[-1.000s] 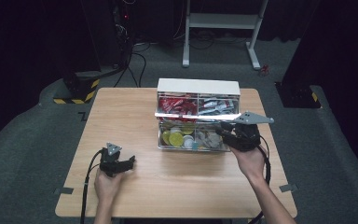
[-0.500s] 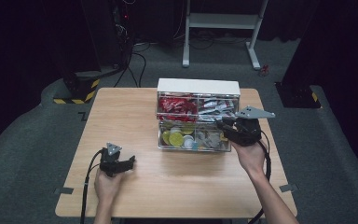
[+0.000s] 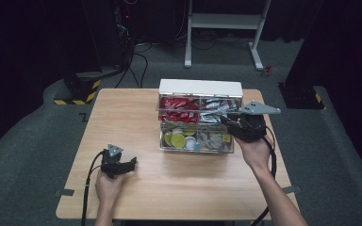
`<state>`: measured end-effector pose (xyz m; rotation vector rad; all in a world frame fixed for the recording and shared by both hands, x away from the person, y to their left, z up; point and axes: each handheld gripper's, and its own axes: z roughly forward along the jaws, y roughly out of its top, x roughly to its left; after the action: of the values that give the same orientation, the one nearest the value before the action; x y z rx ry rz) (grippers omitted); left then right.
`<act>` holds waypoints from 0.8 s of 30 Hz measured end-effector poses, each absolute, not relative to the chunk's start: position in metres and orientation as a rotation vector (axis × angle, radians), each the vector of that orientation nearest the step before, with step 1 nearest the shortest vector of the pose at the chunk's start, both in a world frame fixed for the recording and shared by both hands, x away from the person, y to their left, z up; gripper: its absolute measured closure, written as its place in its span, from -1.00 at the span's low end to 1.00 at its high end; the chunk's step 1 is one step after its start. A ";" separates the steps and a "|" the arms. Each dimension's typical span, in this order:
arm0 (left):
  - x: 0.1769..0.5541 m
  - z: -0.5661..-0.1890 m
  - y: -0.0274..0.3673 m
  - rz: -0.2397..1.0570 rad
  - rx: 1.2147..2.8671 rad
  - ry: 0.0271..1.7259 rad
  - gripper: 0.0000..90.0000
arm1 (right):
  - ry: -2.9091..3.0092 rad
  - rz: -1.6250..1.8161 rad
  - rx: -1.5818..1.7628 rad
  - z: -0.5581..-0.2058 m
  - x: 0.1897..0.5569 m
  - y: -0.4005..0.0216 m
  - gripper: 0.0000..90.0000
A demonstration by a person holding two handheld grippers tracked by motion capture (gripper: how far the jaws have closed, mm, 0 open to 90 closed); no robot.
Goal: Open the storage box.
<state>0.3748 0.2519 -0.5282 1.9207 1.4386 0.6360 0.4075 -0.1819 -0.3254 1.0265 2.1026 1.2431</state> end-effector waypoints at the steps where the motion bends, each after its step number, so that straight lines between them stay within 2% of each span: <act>1: 0.375 -0.528 0.252 0.636 1.920 1.439 -0.53 | 2.099 1.247 1.032 -0.325 0.408 -0.182 0.47; 24: 0.373 -0.528 0.251 0.631 1.926 1.433 -0.53 | 2.056 1.222 1.030 -0.313 0.424 -0.183 0.45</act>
<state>0.3732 0.2506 -0.5281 1.9262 1.4334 0.6309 0.4239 -0.1832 -0.3127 1.0302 2.0557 1.2218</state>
